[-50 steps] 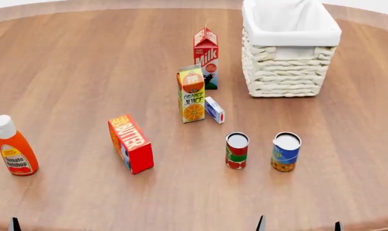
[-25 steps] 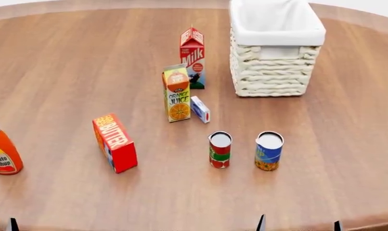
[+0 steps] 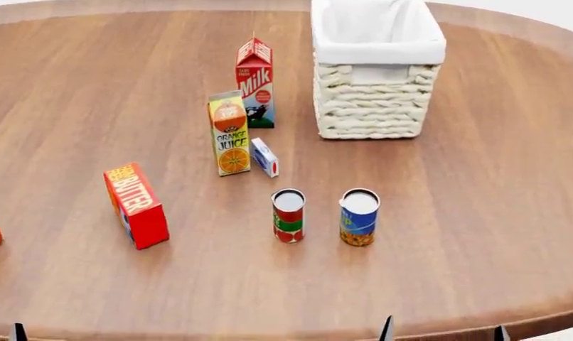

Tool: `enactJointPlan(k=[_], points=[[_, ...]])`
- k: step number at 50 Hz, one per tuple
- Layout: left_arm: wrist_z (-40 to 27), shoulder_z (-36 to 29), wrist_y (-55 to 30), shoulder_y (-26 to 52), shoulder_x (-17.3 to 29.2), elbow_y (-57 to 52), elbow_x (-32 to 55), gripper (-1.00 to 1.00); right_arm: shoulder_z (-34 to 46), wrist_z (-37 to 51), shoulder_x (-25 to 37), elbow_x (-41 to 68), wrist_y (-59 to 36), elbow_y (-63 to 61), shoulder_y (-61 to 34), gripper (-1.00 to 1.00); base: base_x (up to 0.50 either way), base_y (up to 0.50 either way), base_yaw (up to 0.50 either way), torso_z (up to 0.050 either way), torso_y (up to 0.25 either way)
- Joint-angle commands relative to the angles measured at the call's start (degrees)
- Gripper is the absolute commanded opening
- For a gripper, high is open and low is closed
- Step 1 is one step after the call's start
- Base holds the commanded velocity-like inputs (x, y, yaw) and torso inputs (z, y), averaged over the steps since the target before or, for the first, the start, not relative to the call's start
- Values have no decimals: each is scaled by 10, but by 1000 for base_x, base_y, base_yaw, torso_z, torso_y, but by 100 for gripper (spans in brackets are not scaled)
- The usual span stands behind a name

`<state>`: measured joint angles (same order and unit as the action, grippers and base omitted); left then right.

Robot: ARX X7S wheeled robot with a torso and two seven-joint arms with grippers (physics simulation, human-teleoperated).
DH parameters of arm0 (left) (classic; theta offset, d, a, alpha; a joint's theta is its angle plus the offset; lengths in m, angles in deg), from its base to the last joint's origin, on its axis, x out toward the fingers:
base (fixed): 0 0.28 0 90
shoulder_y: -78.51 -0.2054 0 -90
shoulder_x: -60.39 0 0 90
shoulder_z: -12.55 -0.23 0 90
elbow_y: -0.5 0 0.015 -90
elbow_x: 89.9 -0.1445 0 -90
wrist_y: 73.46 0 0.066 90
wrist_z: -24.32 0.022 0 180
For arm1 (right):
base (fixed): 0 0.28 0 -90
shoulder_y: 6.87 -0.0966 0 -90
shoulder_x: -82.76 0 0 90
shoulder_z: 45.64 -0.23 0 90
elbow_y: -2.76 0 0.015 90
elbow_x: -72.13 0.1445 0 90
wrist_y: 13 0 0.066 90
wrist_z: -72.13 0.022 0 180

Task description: Pick up the alphabet soup, and put it in the basket.

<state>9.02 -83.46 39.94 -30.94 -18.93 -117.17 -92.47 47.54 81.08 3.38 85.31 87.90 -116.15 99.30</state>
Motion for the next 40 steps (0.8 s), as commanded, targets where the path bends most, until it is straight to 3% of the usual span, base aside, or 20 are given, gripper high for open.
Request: enactJointPlan(k=[1,27,40], points=[[-5,-5,-1,1,4,0,-1,100,3,7,5,3,-4,1,-3,100,-31,-180,0,0,0],[-16,-12,1,3,14,1,2,100,17,9,16,5,2,1,0,100,-24,-177,0,0,0],[-22,-14,3,2,18,1,2,100,25,11,21,4,5,-1,1,100,0,-22,0,0,0]])
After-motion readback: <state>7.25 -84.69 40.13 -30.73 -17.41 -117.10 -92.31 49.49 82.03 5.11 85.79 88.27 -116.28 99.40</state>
